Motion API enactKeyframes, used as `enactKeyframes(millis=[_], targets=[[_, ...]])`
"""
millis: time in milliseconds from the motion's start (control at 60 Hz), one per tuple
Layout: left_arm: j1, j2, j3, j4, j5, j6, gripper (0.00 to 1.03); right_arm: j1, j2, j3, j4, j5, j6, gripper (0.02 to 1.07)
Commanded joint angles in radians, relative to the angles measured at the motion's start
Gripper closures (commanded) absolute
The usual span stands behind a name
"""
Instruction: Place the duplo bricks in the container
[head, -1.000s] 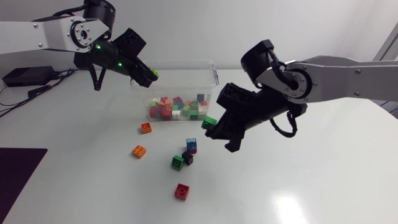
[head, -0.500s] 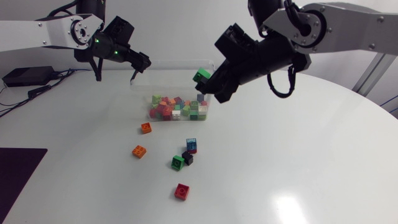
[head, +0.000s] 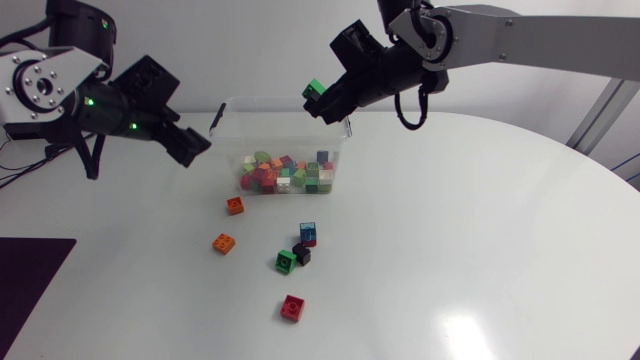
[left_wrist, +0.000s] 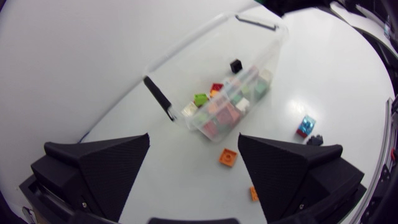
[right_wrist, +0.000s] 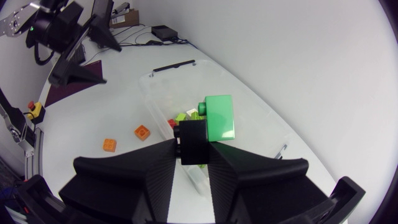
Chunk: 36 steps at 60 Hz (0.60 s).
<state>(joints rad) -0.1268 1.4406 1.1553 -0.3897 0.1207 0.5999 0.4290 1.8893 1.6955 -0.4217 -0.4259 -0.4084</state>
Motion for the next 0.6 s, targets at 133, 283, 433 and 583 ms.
enactKeyframes(millis=[133,283,433,583], targets=[[-0.073,0.004,-0.161,-0.035,-0.041,0.087,0.04,-0.007,0.160,0.167,0.023,-0.005,0.046,0.91],[-0.103,0.050,-0.190,-0.071,-0.072,0.086,0.04,-0.015,0.254,0.268,0.018,0.024,0.060,0.87],[-0.137,0.116,-0.172,-0.124,-0.118,0.040,0.04,-0.024,0.261,0.270,0.017,0.058,0.068,0.21],[-0.160,0.241,-0.092,-0.225,-0.142,-0.092,0.06,-0.044,0.175,0.164,0.031,0.065,0.066,0.11]])
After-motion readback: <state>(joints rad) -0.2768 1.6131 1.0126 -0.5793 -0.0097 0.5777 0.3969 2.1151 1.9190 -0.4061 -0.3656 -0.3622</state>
